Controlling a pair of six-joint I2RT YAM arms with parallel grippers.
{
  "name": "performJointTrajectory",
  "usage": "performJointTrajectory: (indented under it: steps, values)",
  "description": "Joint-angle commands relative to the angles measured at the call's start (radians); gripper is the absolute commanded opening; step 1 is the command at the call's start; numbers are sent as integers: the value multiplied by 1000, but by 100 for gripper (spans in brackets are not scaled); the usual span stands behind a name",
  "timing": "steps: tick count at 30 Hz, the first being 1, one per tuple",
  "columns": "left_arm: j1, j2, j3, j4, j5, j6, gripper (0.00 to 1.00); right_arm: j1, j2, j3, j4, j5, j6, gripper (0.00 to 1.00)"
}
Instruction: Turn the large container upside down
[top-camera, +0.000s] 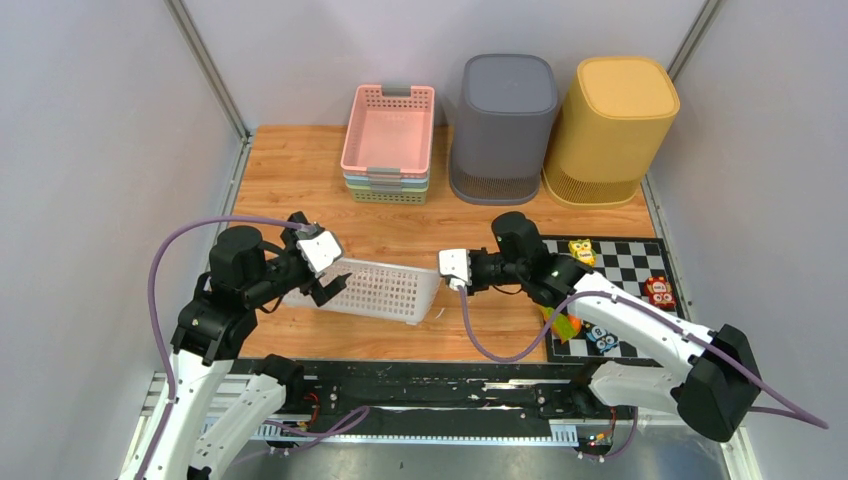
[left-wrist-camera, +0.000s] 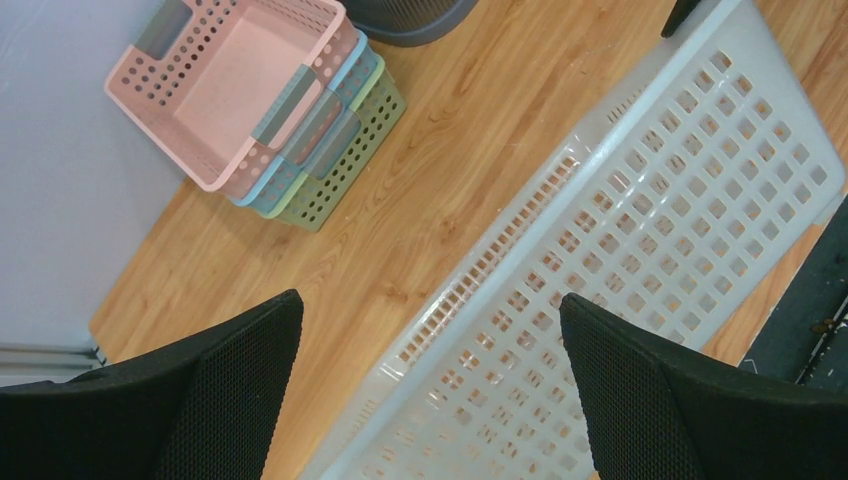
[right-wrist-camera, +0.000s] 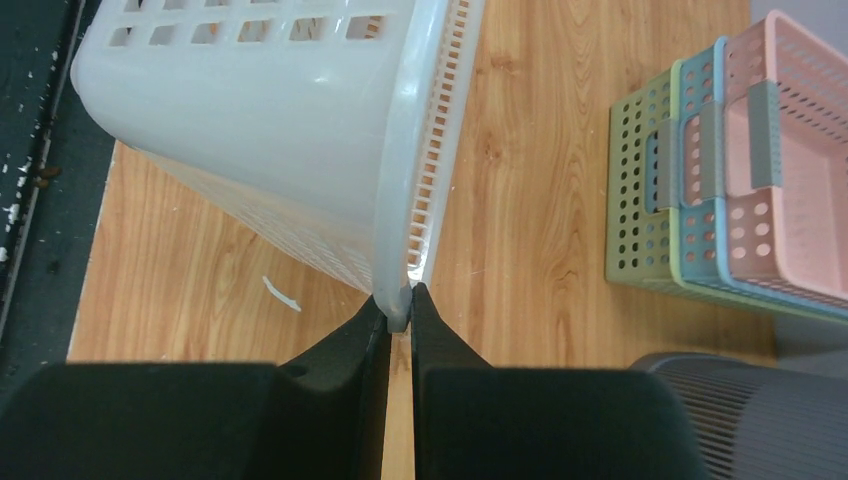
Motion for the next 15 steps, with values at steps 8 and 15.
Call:
performJointTrajectory:
  steps: [8, 15]
  values:
    - [6, -7, -14, 5, 16, -17, 100, -93, 75, 52, -82, -207, 209, 2]
    - [6, -10, -14, 21, 8, -27, 100, -127, 89, 69, -94, -283, 253, 2]
